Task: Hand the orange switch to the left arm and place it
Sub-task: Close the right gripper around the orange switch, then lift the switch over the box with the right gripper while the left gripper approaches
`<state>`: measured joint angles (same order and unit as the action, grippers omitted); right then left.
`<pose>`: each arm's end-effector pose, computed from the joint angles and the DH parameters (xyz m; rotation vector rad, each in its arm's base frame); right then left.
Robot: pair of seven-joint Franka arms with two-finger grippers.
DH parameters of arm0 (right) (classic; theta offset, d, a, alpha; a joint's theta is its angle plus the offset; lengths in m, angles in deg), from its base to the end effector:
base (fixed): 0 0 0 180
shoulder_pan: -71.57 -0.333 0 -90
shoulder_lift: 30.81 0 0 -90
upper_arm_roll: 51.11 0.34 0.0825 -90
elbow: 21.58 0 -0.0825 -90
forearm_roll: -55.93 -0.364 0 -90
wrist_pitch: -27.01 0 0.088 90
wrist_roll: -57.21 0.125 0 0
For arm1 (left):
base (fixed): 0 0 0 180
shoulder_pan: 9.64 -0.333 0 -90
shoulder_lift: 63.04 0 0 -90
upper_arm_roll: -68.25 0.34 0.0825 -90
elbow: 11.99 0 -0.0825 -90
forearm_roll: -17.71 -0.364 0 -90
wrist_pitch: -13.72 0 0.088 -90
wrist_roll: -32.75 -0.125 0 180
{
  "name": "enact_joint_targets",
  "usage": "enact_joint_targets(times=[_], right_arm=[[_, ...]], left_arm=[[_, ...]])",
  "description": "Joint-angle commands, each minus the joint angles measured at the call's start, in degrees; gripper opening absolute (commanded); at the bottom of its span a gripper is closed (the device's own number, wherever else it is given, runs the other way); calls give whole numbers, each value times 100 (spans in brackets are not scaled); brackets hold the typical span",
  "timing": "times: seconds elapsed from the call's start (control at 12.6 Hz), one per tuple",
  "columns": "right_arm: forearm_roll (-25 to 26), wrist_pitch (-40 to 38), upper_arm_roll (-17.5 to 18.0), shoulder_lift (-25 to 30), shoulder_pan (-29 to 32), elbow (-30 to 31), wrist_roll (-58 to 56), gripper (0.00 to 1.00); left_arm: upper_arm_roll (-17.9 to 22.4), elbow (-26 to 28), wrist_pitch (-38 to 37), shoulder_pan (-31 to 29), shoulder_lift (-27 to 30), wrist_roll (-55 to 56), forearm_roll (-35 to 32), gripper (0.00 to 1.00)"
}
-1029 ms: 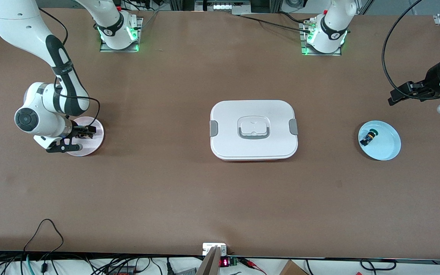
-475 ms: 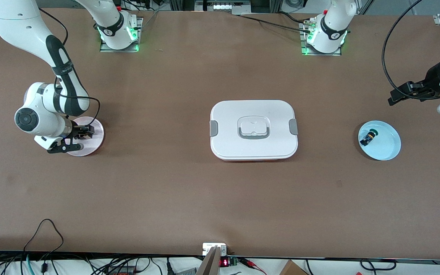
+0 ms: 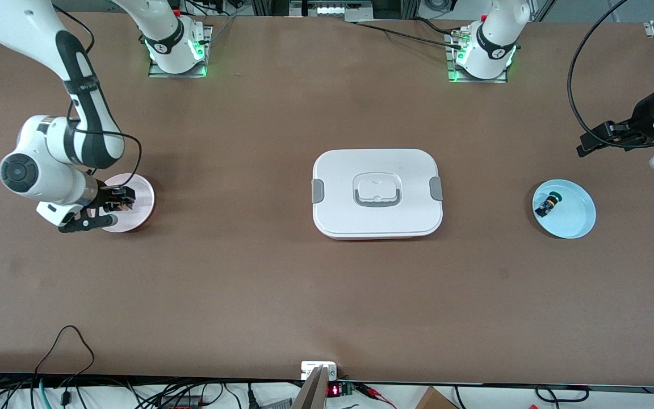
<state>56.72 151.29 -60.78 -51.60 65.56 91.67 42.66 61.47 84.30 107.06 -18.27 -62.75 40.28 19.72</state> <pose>0.5816 -0.0341 0.2926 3.0696 0.3152 -0.2702 0.5334 0.0129 0.5885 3.0979 0.2586 -0.0748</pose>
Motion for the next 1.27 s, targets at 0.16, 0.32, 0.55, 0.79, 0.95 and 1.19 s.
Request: enact_joint_targets(times=[0.16,0.32,0.55,0.79,0.95,1.19], right_arm=[[-254,-1728,80,233,-22,-1425,-232,26],[-254,-2187,194,242,-58,-1980,-303,26],[-289,-2609,676,426,-58,-2491,-678,23],[-1472,-2821,853,610,-67,-2668,-952,18],[-2019,-2751,862,620,-128,-2703,-1853,16],[-2607,-2471,993,576,-233,-2703,-3645,14]], left_arm=[[1,205,18,-25,93,-59,10,100],[-7,415,0,-25,93,-50,10,100],[1,399,-201,-42,93,-41,27,100],[80,372,-483,-86,93,-67,779,100],[212,381,-579,-130,76,-496,1247,100],[291,442,-703,-209,41,-885,2073,100]])
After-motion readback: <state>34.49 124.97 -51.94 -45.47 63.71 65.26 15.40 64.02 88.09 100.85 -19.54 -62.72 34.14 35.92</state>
